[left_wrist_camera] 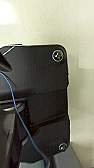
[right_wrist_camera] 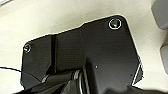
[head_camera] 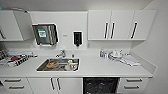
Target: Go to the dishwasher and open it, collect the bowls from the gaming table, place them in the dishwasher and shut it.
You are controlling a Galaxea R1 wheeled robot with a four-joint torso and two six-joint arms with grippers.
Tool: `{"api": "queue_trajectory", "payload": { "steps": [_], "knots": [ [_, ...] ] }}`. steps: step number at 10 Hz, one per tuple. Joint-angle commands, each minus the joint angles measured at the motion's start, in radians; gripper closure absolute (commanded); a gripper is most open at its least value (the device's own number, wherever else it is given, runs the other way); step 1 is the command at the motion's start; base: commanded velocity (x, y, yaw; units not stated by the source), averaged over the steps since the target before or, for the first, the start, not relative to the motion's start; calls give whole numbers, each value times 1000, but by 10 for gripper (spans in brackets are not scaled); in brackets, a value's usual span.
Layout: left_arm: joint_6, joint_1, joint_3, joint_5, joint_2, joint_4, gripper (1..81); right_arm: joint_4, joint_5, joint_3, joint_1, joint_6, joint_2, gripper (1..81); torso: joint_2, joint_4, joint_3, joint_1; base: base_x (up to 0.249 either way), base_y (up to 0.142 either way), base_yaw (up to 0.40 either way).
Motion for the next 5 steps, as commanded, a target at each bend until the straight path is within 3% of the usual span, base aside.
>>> {"api": "queue_trajectory", "payload": {
  "steps": [1, 5],
  "knots": [
    [6, -50, -2, 43, -2, -4, 10, 7, -50, 4, 48, -4, 1, 10, 0, 0, 0, 0, 0, 0, 307],
    [17, -50, -2, 45, -1, 10, 10, 7, -50, 4, 45, -4, 1, 10, 0, 0, 0, 0, 0, 0, 314]
  ]
}}
